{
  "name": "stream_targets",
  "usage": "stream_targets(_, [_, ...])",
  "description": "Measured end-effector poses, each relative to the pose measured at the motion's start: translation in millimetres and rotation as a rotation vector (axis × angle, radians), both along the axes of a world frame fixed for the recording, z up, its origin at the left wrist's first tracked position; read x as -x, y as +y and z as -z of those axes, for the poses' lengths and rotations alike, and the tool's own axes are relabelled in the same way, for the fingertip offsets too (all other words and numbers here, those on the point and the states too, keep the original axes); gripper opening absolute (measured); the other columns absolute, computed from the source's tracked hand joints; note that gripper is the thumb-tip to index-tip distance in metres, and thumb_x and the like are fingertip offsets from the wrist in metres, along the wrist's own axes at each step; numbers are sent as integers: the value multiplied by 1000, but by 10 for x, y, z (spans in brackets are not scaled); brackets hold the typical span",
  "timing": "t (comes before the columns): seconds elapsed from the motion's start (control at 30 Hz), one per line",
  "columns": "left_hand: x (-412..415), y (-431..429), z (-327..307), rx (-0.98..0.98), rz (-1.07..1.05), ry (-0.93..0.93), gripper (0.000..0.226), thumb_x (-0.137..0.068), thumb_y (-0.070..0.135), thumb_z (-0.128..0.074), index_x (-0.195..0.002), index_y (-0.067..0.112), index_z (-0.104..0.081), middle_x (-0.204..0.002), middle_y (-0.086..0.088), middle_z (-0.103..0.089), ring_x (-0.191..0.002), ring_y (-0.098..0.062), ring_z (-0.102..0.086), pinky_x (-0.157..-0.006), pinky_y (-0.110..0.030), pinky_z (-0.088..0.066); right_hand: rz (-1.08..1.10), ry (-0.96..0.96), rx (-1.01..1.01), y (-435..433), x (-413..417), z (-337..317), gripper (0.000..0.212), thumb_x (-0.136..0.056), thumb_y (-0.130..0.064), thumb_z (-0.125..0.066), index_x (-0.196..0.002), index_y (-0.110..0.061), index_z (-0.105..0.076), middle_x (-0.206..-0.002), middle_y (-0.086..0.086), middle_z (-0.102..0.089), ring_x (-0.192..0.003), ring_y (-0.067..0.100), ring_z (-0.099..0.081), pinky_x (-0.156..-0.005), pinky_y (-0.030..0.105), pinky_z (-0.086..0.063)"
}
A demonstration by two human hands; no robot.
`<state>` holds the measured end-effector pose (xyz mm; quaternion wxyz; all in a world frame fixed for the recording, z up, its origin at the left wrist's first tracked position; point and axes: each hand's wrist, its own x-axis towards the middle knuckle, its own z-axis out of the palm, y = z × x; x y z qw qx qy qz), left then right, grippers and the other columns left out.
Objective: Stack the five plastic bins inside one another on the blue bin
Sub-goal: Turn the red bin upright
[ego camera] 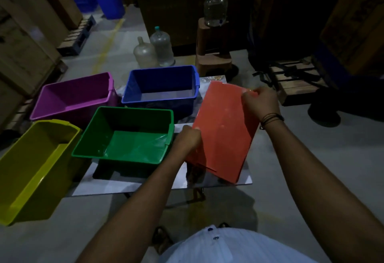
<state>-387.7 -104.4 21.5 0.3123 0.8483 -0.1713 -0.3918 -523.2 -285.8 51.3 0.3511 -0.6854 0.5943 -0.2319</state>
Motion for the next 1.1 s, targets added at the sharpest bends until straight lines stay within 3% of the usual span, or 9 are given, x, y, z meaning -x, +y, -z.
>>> stream_targets(0.17, [50,-134,-341,173,-18,124,68,-100,69,-24,-141,24,-54,-134,-9,-60,-119,-36,-59,-88,-44,-47,-2,-58,267,173,20,-495,36,-90,-56,-56,-95,-21,-63,-127,13,-48,-115,33,-55,-103,41,-44])
stream_targets(0.33, [-11,-166,-497,363,-137,260,97,-81,92,-14,-142,29,-56,-143,-11,-59,-128,-34,-56,-107,-57,-43,23,-185,339,337,60,-398,34,-89,-43,-62,-73,-13,-54,-86,6,-55,-99,29,-55,-86,35,-45])
stream_targets(0.4, [-123,-133,-467,369,-184,294,117,-64,104,-14,-139,27,-60,-142,-11,-60,-129,-34,-55,-108,-60,-43,44,-207,229,370,110,-309,29,-84,-35,-67,-96,-11,-56,-107,10,-56,-103,27,-54,-83,30,-41])
stream_targets(0.47, [-242,-92,-434,352,-211,300,127,-51,109,-23,-138,25,-61,-140,-10,-62,-124,-32,-58,-104,-56,-47,30,-201,114,373,162,-244,66,-77,-38,-73,-130,-15,-42,-135,12,-44,-112,30,-55,-90,40,-49])
stream_targets(0.57, [-331,-45,-433,326,-183,283,81,-76,90,-44,-119,26,-66,-125,-7,-67,-111,-28,-63,-95,-46,-52,-92,-189,84,331,234,-234,111,-61,-44,-79,-151,-39,-14,-153,13,-29,-124,36,-53,-91,57,-54])
stream_targets(0.7, [-426,-71,-465,450,-198,218,27,-87,43,-61,-94,18,-70,-95,-6,-73,-88,-26,-66,-78,-42,-53,-229,-99,92,336,320,-295,74,-64,-39,-85,-125,-37,-44,-133,9,-48,-108,26,-59,-81,49,-59])
stream_targets(0.83, [-581,-54,-505,532,-178,1,27,-74,20,-57,-91,24,-76,-92,-1,-76,-90,-22,-69,-91,-50,-57,-270,146,373,434,464,-438,46,-64,-56,-84,-99,-29,-68,-111,4,-49,-111,26,-52,-83,39,-50])
stream_targets(1.0, [-695,87,-497,538,-188,83,62,-99,63,-41,-78,15,-73,-78,-6,-76,-71,-21,-70,-66,-30,-55,-736,355,483,563,528,-672,34,-71,-50,-83,-87,-20,-75,-94,0,-61,-91,20,-59,-73,32,-48])
stream_targets(1.1, [-834,114,-400,466,-147,156,40,-91,50,-61,-74,14,-61,-63,-3,-63,-49,-18,-54,-50,-23,-43,-950,385,365,696,444,-599,31,-75,-46,-82,-86,-19,-73,-82,-3,-67,-74,15,-62,-63,29,-48])
